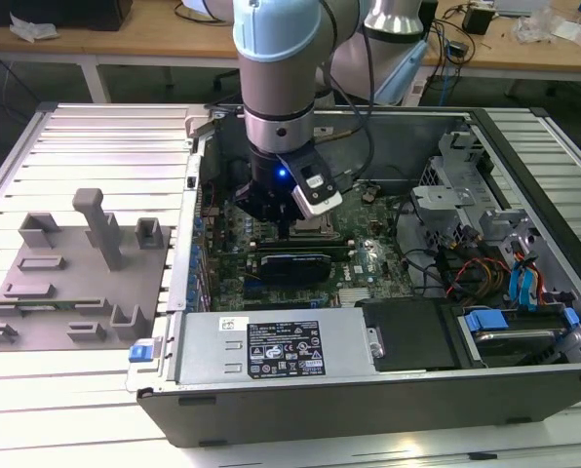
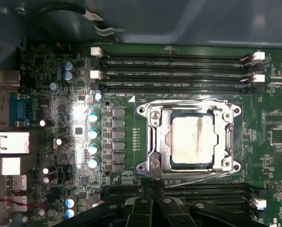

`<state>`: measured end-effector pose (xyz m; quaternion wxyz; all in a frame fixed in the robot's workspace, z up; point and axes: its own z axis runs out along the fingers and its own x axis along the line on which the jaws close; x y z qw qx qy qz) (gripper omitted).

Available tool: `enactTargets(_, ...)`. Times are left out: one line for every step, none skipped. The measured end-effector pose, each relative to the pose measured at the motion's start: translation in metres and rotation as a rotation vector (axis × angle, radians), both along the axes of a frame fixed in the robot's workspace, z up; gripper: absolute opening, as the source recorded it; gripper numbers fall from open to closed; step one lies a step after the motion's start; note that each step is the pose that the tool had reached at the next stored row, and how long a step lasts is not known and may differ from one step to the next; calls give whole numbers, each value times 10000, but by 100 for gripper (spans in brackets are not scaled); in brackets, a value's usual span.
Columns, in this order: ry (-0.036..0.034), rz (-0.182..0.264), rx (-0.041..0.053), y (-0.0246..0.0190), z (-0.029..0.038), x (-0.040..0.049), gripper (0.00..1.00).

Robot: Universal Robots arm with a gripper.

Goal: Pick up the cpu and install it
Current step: 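Install the second cpu locking lever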

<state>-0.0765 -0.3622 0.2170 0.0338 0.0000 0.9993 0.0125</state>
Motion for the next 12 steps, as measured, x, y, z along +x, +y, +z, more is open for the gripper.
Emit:
enactTargets(-2,4,79,-22,-12,0,11)
enactTargets(-4,5,103,-35,-21,0,11)
enactTargets(-5,6,117,-47,-30,0,11)
enactTargets(-7,5,126,-56,-41,0,11)
enactTargets(-10,5,133,-59,-50,0,11)
enactTargets(-9,5,137,-61,-56,10,11)
enactTargets(-7,5,156,-62,-58,25,11)
enactTargets(-9,5,206,-61,-60,36,11)
enactTargets(-10,6,270,-61,-61,41,11)
enactTargets(-11,8,325,-62,-62,42,11)
enactTargets(-12,11,419,-63,-63,42,11)
enactTargets(-15,15,536,-71,-65,42,11)
